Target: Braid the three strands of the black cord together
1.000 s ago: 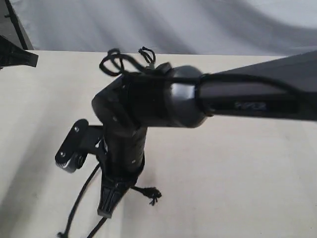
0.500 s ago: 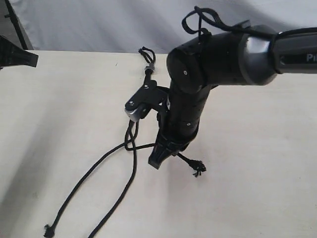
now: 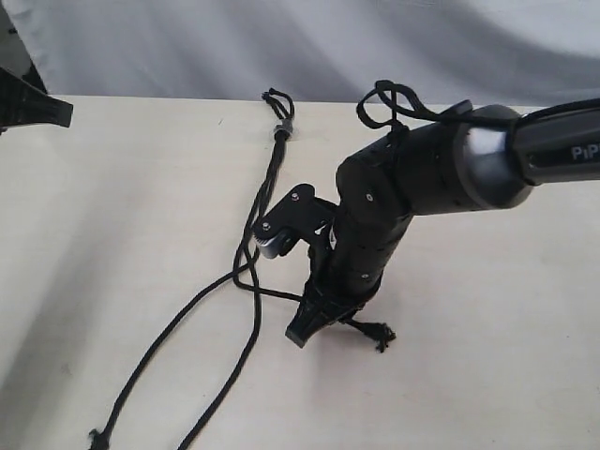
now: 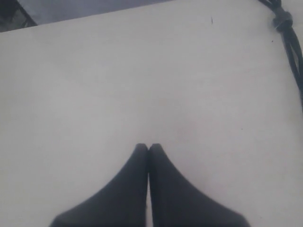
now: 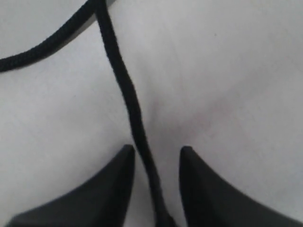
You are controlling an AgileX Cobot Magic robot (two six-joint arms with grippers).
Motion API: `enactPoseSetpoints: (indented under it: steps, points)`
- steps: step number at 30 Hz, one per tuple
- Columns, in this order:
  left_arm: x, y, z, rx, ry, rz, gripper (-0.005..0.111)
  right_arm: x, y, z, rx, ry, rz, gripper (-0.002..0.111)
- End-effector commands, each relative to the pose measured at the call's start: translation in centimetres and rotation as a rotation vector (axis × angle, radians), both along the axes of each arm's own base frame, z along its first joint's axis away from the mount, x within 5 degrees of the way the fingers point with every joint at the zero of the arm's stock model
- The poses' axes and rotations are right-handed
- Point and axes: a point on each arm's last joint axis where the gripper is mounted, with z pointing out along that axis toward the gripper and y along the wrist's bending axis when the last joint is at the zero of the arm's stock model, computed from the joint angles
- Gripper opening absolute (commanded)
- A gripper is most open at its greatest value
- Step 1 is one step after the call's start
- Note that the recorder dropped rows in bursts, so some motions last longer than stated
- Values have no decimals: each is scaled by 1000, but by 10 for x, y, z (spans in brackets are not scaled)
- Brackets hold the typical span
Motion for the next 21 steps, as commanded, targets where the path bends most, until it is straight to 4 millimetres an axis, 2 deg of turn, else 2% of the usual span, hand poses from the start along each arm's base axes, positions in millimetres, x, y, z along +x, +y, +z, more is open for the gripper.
enactPoseSetpoints:
  steps: [1,3,5,7,8,11,14,17,21]
  points:
    - [-2,-8,-3,-45,28,-1,0,3,-4,7,-9,-51,22,68]
    - [-4,-18,-4,-87,41,-15,0,3,-5,24,3,-108,37,85]
    - [-6,-35,-2,-113,52,-68,0,1,-9,50,18,-188,44,95]
    - [-9,-53,0,-103,83,-147,0,-2,-15,81,44,-291,39,99]
    - [-13,-64,1,-93,112,-190,0,-5,-20,102,64,-361,24,100]
    - [-26,-95,1,-74,182,-306,0,-16,-37,150,79,-547,-10,100]
    - [-37,-120,-2,-78,206,-384,0,-30,-53,188,101,-681,-69,100]
    - [-48,-142,-14,-69,292,-455,0,-45,-66,210,137,-735,-129,100]
    - [-55,-166,-36,-31,397,-518,0,-58,-76,212,134,-751,-130,100]
